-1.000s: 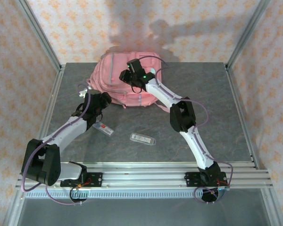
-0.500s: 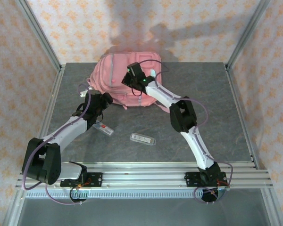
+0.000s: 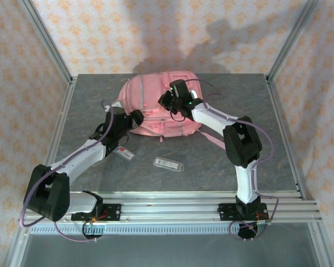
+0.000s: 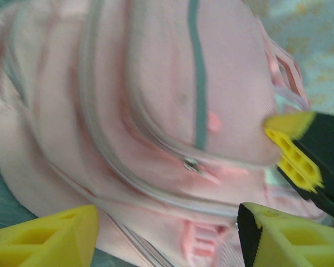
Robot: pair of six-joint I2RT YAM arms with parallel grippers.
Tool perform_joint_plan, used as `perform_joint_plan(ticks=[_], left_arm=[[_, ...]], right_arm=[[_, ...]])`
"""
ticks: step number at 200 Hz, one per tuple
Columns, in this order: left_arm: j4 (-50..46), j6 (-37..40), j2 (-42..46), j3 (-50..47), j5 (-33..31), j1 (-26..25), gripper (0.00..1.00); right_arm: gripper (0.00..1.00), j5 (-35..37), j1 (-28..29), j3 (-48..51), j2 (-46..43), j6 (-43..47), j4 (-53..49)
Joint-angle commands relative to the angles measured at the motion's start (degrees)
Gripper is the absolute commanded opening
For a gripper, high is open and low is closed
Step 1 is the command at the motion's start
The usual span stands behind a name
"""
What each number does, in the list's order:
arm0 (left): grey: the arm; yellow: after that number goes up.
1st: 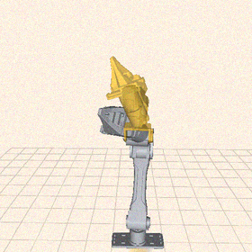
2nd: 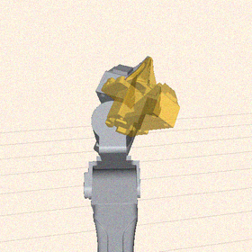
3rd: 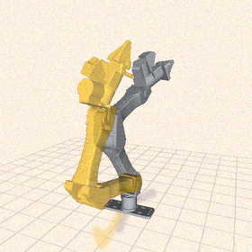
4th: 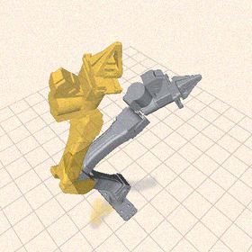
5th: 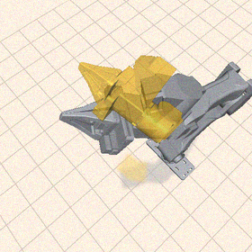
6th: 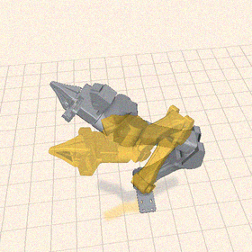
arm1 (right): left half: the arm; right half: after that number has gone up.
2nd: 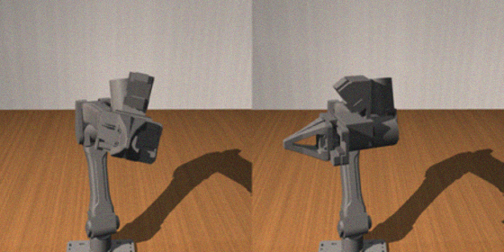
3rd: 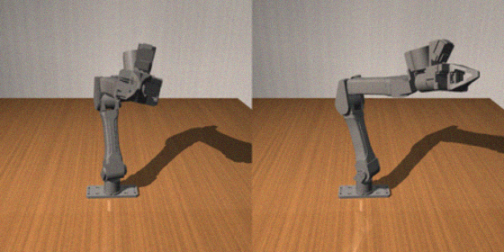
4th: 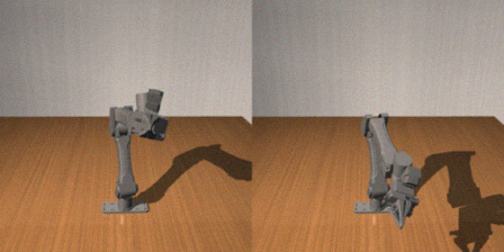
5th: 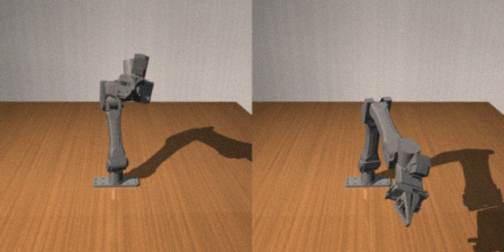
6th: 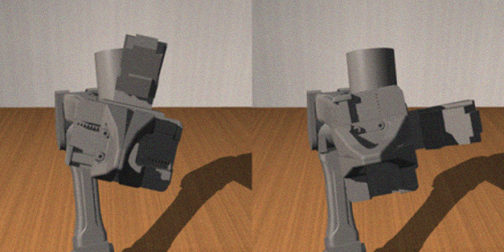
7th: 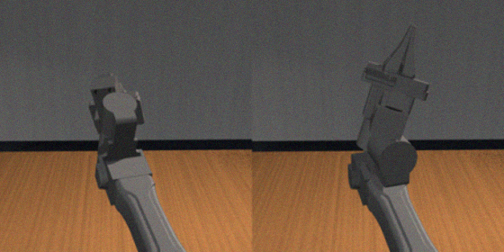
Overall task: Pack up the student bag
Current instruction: Unzip the student bag at the top-center of the table.
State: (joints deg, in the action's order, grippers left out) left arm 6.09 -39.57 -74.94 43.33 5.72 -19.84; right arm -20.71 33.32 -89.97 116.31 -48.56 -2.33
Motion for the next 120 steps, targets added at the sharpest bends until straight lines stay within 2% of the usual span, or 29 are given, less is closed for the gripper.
perform_joint_plan(ticks=[1, 23, 46, 59, 73, 94, 104, 120], left_arm=[[1.50, 1.92, -1.90, 1.97, -5.02, -3.52, 0.71], [-0.93, 2.57, -5.91, 4.30, -10.02, -5.55, 0.75], [-3.17, 2.86, -9.41, 6.26, -13.88, -5.60, 0.75], [-2.87, 3.25, -10.48, 7.14, -14.41, -5.64, 0.72], [-2.06, 3.79, -11.51, 8.05, -13.91, -5.64, 0.65], [-2.03, 4.63, -13.70, 9.94, -13.16, -5.59, 0.64], [-2.27, 5.02, -14.94, 10.89, -12.58, -5.59, 0.58], [-2.92, 5.16, -16.84, 12.31, -12.56, -5.61, 0.60]], right_arm=[[0.00, -2.42, 0.08, 1.26, -3.59, -3.84, 9.91], [0.00, -2.72, 0.08, 1.72, -4.06, -4.00, 10.85], [0.00, -3.32, 0.08, 2.49, -4.77, -4.15, 11.57], [0.00, -3.72, 0.08, 3.00, -5.13, -4.27, 12.21], [0.00, -4.20, 0.08, 3.26, -5.35, -4.44, 12.37], [0.00, -4.45, 0.25, 3.73, -5.54, -4.70, 13.09], [0.00, -4.61, 0.30, 3.82, -5.56, -4.78, 13.27], [0.00, -5.03, 0.43, 3.73, -5.40, -4.80, 13.58]])
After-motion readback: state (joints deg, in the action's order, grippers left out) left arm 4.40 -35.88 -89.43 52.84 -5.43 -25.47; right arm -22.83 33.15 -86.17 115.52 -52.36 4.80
